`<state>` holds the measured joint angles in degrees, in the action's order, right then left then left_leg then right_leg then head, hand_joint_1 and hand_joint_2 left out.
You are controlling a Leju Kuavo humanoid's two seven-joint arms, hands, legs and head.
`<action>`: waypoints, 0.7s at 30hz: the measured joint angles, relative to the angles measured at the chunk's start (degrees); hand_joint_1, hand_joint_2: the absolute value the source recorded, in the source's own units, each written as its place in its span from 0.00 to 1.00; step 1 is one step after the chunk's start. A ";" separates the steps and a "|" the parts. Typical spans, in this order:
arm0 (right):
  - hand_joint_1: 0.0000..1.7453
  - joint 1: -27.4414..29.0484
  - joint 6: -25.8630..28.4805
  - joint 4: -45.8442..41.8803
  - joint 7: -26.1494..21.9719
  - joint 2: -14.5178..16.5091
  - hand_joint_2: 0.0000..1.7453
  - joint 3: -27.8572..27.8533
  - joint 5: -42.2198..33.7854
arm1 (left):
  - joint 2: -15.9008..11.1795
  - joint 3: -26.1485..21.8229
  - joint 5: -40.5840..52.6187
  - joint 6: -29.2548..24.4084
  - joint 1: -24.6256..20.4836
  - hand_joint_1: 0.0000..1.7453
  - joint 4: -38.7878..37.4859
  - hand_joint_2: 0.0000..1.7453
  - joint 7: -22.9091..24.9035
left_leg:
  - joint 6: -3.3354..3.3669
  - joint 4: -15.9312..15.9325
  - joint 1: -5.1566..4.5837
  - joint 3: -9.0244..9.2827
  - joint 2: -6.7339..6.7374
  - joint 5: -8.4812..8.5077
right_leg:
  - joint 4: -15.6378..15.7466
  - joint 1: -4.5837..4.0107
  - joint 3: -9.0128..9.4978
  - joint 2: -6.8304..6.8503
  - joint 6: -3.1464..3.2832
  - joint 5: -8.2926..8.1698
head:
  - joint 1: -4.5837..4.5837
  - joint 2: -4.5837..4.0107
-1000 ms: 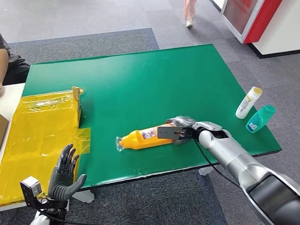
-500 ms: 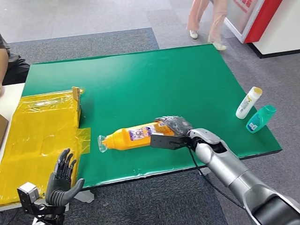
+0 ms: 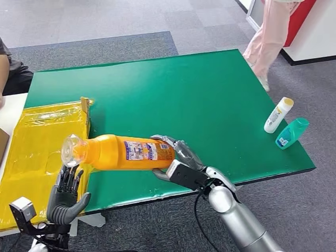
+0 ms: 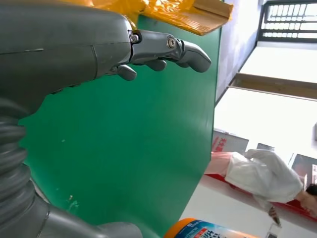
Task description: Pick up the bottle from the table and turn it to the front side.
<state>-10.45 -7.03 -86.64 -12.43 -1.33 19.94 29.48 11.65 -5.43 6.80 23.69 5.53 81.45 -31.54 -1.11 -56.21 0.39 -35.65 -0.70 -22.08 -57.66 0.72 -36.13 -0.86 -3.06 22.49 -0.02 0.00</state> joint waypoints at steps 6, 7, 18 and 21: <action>1.00 0.98 -1.26 2.12 -2.97 5.30 1.00 -0.79 -3.49 | -0.42 3.50 -1.32 0.00 -2.56 0.00 2.25 1.00 4.04 | 0.00 0.00 -0.01 0.00 0.00 0.03 | 0.00 0.01 0.01 0.01 0.00 -0.03 | 0.00 0.00; 1.00 0.92 -0.97 3.04 -3.51 6.20 1.00 -0.79 -3.55 | -0.67 4.88 -2.04 0.10 -3.32 0.00 2.62 1.00 4.92 | -0.01 0.00 -0.01 0.00 0.00 0.04 | 0.00 0.01 0.02 0.01 0.00 -0.04 | 0.00 0.00; 1.00 -1.00 4.43 13.63 -5.66 11.00 1.00 -1.57 4.24 | -6.05 19.45 -7.35 1.45 -8.20 0.00 6.13 1.00 8.38 | -0.03 0.00 -0.01 0.00 0.00 0.05 | 0.00 0.01 -0.01 0.01 0.02 -0.05 | 0.01 0.00; 1.00 -1.47 5.86 16.06 -6.11 11.54 1.00 -1.61 6.72 | -7.42 21.64 -7.07 1.01 -9.16 0.00 6.39 1.00 8.65 | -0.04 0.00 -0.01 0.00 0.00 0.05 | 0.00 0.01 -0.01 0.01 0.02 -0.04 | 0.00 0.00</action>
<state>-11.93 -1.17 -70.57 -18.54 10.22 18.33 36.19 4.23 16.21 -0.27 24.70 -3.63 87.84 -22.89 -1.14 -56.22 0.38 -35.65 -0.69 -22.03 -57.66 0.72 -36.14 -0.86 -3.04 22.44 -0.02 0.00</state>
